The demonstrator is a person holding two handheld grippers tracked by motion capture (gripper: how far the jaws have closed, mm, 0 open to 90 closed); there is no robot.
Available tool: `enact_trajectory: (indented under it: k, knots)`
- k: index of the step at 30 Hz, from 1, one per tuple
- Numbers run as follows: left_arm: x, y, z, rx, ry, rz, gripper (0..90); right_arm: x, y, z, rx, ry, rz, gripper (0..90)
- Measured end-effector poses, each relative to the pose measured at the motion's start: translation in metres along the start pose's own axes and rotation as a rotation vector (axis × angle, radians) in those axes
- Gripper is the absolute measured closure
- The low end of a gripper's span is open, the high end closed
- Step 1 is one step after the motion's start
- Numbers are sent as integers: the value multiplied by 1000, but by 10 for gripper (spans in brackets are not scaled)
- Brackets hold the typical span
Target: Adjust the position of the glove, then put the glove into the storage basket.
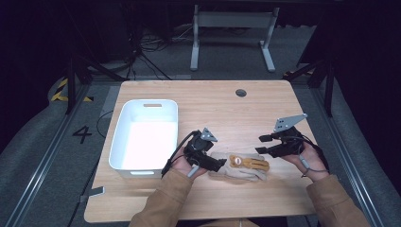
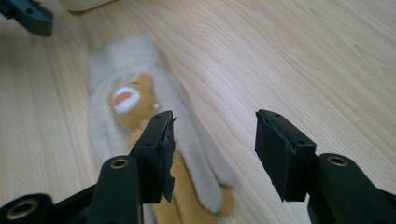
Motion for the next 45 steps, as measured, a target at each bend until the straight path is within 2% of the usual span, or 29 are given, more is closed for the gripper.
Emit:
enact_trajectory:
  k: [2,4,7,13,19,21,22,27,36,37,45]
  knots:
    - [1,2,0,20,1,7,157,-4,3,2,10,6,12,474]
    - [0,4,-4,22,44,-3,141,-10,5,3,24,20,22,479]
    - [-1,6,-5,26,55,10,86,-14,7,5,30,29,29,484]
    - [4,13,-6,60,53,36,5,-22,9,8,43,49,33,486]
    - [8,15,-5,71,62,53,0,-28,12,11,58,67,34,486]
    - [11,16,-4,78,52,49,0,-29,13,12,65,68,33,486]
    - [14,19,-2,99,41,57,0,-30,14,13,71,76,29,485]
    - [22,25,-2,134,34,67,0,-32,15,14,79,81,25,487]
    - [37,28,1,152,14,72,0,-31,16,16,86,77,21,486]
    - [43,29,3,157,6,86,0,-30,17,17,89,75,19,484]
    - [56,25,10,187,-26,89,0,-28,17,17,89,71,16,483]
Point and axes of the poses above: each handheld gripper's, and its own axes: x roughly forward along the jaws, z roughly out of its underside, y roughly to its right, the point moved 7 cm from there along x, roughly forward along the jaws, and after that the axes turned 15 degrees about -z, right-handed, at the moved point
